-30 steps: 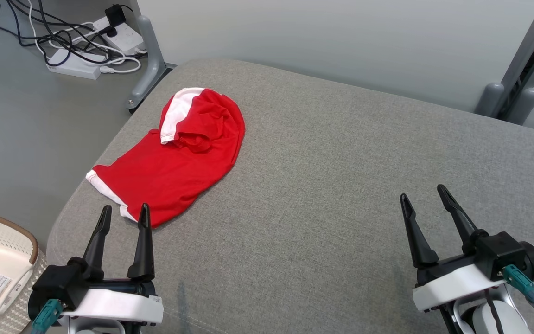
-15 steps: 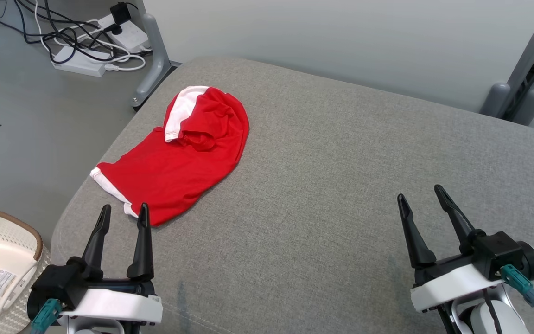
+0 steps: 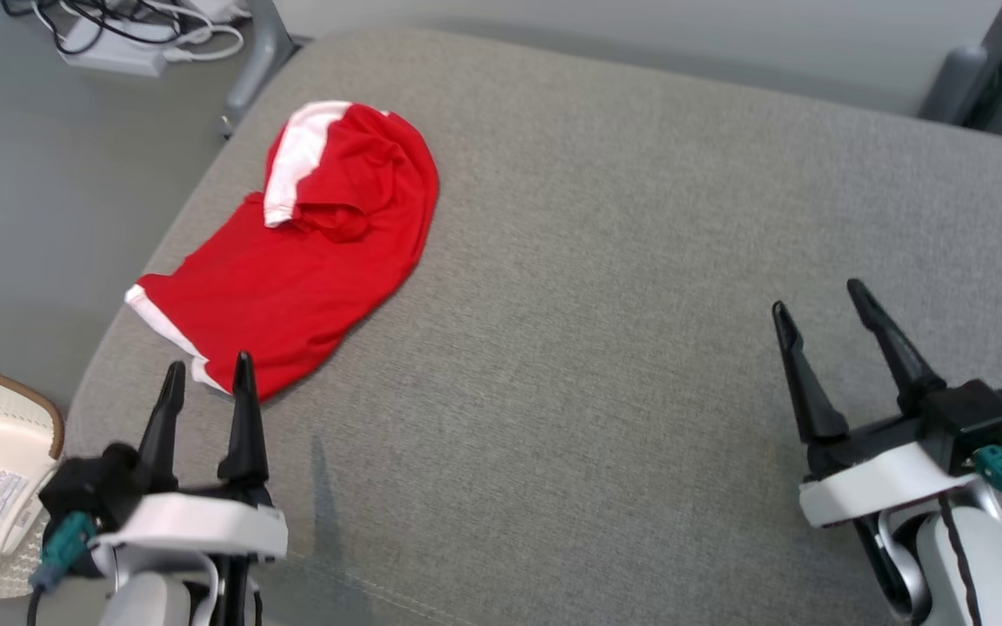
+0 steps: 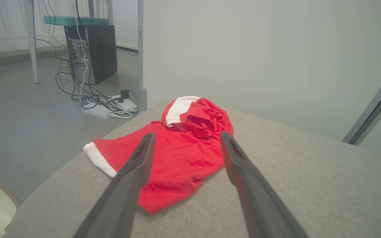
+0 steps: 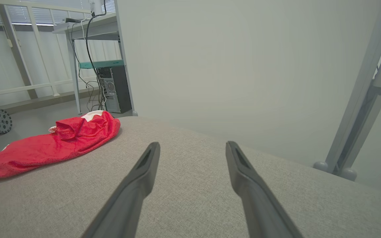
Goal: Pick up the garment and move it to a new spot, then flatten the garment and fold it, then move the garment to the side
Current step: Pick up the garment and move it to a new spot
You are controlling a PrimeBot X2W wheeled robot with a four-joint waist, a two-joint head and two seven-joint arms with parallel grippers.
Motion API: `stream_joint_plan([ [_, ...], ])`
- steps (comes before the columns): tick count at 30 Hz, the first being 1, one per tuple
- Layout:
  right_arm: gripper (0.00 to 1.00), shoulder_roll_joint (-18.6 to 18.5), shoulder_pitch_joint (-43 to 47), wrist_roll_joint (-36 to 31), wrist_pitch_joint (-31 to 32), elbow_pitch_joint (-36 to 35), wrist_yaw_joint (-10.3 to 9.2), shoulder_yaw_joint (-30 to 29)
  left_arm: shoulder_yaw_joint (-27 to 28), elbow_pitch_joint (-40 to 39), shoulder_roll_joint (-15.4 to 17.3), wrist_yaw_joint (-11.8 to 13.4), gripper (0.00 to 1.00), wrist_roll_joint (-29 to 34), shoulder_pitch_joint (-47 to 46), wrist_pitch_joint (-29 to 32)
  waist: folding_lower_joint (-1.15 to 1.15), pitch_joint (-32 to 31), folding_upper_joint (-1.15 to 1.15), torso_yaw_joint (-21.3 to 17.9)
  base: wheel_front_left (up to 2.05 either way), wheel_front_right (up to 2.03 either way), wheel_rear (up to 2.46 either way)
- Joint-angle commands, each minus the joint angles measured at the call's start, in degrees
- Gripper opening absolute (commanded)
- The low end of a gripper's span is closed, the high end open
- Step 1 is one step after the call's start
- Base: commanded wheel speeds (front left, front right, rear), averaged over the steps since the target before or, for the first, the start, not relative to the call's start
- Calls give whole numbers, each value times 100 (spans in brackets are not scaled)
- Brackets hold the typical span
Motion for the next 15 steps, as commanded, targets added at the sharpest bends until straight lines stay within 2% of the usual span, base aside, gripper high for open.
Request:
stream_joint_plan([
  [1, 100, -92, -106, -50, 33, -65, -5, -48, 25, 125, 11, -23, 100, 62, -287, -19, 0, 350, 0, -168, 0, 0, 0],
  [9, 100, -261, -373, -44, 265, -504, -5, -96, 345, 1352, 304, -198, 100, -152, -1587, -5, 0, 992, 0, -551, 0, 0, 0],
  [15, 100, -326, -486, -129, 387, -757, -5, 2, 549, 2425, 724, -229, 100, -370, -2707, 273, 0, 1317, 0, -935, 0, 0, 0],
])
